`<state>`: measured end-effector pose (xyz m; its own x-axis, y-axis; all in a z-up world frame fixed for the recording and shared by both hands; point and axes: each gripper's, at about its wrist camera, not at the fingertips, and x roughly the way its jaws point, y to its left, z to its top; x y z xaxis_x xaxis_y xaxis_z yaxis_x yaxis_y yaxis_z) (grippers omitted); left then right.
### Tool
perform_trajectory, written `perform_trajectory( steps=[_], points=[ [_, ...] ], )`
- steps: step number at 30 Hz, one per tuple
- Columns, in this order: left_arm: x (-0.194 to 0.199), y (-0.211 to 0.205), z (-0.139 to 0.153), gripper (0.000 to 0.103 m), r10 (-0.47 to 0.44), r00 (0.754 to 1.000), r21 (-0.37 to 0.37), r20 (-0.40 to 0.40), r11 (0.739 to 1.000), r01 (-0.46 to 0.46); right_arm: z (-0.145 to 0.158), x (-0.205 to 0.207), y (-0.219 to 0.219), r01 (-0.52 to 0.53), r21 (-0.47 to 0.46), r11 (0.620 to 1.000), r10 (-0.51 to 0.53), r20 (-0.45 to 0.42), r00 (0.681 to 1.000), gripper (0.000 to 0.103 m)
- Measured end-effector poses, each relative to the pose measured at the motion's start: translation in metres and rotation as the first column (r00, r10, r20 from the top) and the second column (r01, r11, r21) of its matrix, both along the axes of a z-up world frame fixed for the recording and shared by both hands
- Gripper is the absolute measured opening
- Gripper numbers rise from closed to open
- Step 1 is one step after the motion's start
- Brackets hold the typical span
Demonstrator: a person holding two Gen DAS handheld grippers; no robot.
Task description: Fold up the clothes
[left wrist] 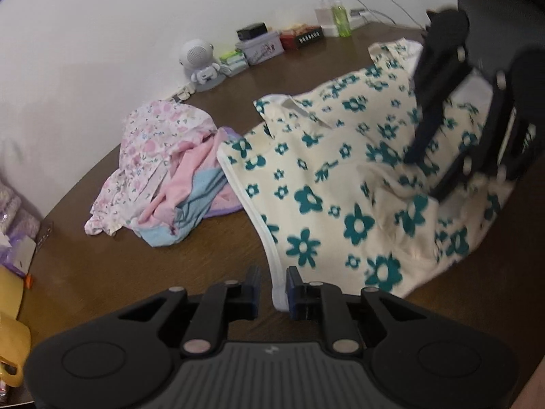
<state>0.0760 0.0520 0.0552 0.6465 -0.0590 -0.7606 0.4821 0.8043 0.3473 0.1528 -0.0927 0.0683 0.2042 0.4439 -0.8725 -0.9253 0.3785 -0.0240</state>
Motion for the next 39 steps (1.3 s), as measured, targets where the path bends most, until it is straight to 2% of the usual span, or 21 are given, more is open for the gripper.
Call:
perform_trajectory(
  steps=[4,8,12,17,23,24,25,29,32,35,36,37,39],
  points=[
    [-0.001,-0.011,0.004,0.017,-0.056,0.998,0.032,-0.001,0.998,0.056,0.007,0.024,-0.017,0.117,0.008,0.993,-0.117,0.05,0.992,0.036],
    [-0.001,-0.032,0.003,0.017,-0.157,0.987,0.064,-0.019,0.985,0.158,0.01,0.054,-0.022,0.205,0.015,0.979,-0.205,0.114,0.972,0.036],
    [-0.001,-0.046,-0.009,0.017,-0.223,0.973,0.102,-0.066,0.968,0.229,0.009,0.085,-0.017,0.247,0.034,0.968,-0.249,0.107,0.962,0.035],
    [0.002,-0.046,-0.016,0.017,-0.215,0.974,0.094,-0.077,0.97,0.222,-0.005,0.134,-0.005,0.344,0.085,0.935,-0.341,-0.054,0.939,0.035],
    [0.005,-0.045,-0.021,0.013,-0.208,0.975,0.083,-0.082,0.973,0.214,-0.027,0.174,0.011,0.424,0.095,0.901,-0.407,-0.152,0.9,0.034],
    [0.005,-0.045,-0.021,0.013,-0.209,0.974,0.083,-0.082,0.973,0.216,-0.029,0.179,0.011,0.433,0.105,0.895,-0.411,-0.18,0.894,0.023],
    [0.005,-0.045,-0.021,0.013,-0.211,0.974,0.083,-0.081,0.973,0.217,-0.031,0.184,0.012,0.442,0.116,0.89,-0.413,-0.208,0.887,0.002],
    [0.004,-0.044,-0.022,0.012,-0.21,0.975,0.08,-0.078,0.973,0.216,-0.027,0.188,0.018,0.47,0.143,0.871,-0.447,-0.167,0.879,0.0],
    [0.004,-0.043,-0.021,0.012,-0.2,0.977,0.074,-0.072,0.976,0.205,-0.029,0.192,0.019,0.484,0.137,0.864,-0.458,-0.186,0.869,0.0],
    [0.003,-0.041,-0.019,0.018,-0.185,0.981,0.07,-0.061,0.98,0.189,-0.023,0.183,0.018,0.458,0.178,0.871,-0.418,-0.222,0.881,0.008],
    [0.003,-0.039,-0.017,0.019,-0.176,0.983,0.069,-0.051,0.981,0.18,-0.018,0.177,0.021,0.429,0.199,0.881,-0.388,-0.215,0.896,0.018],
    [0.002,-0.037,-0.014,0.021,-0.166,0.985,0.068,-0.037,0.983,0.168,-0.013,0.17,0.024,0.397,0.218,0.891,-0.357,-0.203,0.912,0.035],
    [0.0,-0.031,-0.007,0.025,-0.134,0.991,0.066,-0.004,0.989,0.134,-0.004,0.157,0.035,0.324,0.242,0.915,-0.293,-0.156,0.943,0.045]
  ],
)
